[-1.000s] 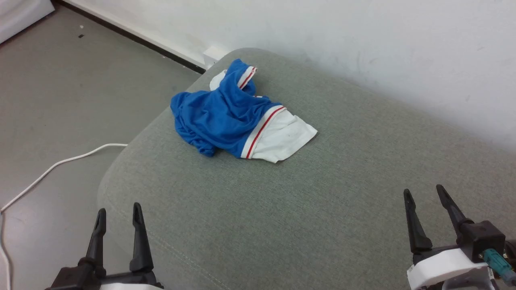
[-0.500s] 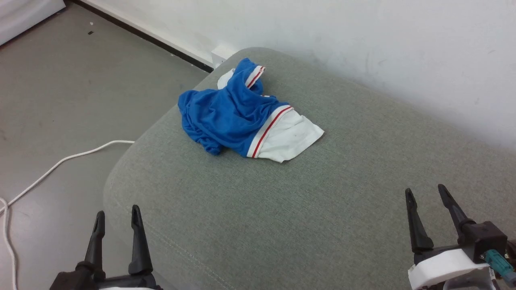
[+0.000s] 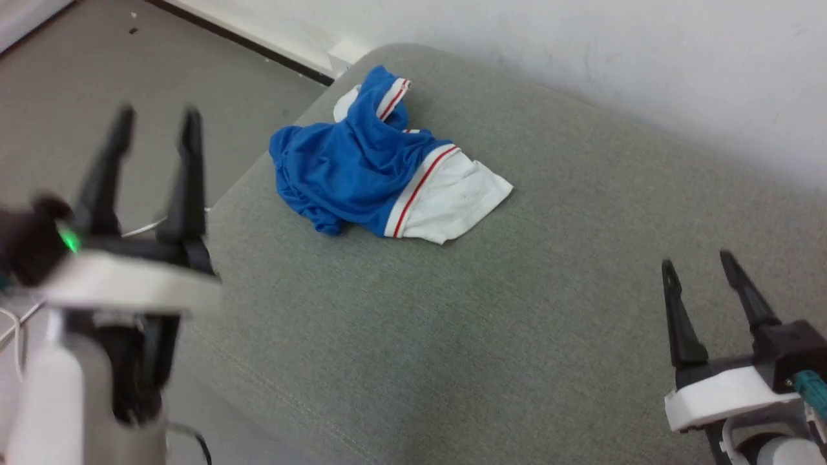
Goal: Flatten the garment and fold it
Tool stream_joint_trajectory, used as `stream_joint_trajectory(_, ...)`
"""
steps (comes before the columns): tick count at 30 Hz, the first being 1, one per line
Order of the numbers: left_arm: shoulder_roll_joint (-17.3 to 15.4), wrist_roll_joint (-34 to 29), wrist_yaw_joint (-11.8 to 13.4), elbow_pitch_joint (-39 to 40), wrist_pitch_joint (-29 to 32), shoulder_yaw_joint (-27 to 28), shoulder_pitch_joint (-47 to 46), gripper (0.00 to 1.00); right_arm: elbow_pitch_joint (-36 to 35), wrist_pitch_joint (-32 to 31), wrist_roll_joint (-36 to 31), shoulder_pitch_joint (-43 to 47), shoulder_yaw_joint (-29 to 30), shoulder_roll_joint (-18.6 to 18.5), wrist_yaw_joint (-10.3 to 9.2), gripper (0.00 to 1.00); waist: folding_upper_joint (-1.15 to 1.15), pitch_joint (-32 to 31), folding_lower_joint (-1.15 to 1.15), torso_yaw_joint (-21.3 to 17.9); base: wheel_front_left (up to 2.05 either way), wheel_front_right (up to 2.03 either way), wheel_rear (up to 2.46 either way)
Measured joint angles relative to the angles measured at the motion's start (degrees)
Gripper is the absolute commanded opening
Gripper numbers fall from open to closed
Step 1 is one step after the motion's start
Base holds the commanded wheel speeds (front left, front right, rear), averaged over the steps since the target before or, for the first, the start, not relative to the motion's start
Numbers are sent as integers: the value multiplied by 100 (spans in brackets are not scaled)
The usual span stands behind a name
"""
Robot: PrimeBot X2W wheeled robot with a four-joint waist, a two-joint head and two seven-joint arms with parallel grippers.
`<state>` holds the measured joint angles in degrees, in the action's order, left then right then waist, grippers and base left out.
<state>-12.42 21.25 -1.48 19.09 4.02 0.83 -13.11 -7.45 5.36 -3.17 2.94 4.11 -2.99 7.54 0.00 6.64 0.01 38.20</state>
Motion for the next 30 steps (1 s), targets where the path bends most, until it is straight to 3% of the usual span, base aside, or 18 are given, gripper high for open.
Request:
stream_joint_trajectory(9,-754,447,-334,-1619,1503,-142,-2627,100,-666,-411,-279,-427,-229,13,0,100,0,632,0,-305,0,0,0)
stream_joint_trajectory(14,-1085,712,-464,-2647,2230,-342,-3559,100,-866,-535,-377,-530,-245,15,0,100,0,982,1,-547,0,0,0)
stream_joint_trajectory(20,-1417,1163,-554,-3535,2961,-609,-3919,100,-1189,-716,-569,-674,-302,15,0,100,0,1396,1,-862,0,0,0)
stream_joint_trajectory(30,-1935,2096,-559,-4295,3761,-967,-3730,100,-2014,-1177,-797,-974,-408,-122,0,100,0,1948,0,-1478,0,0,0)
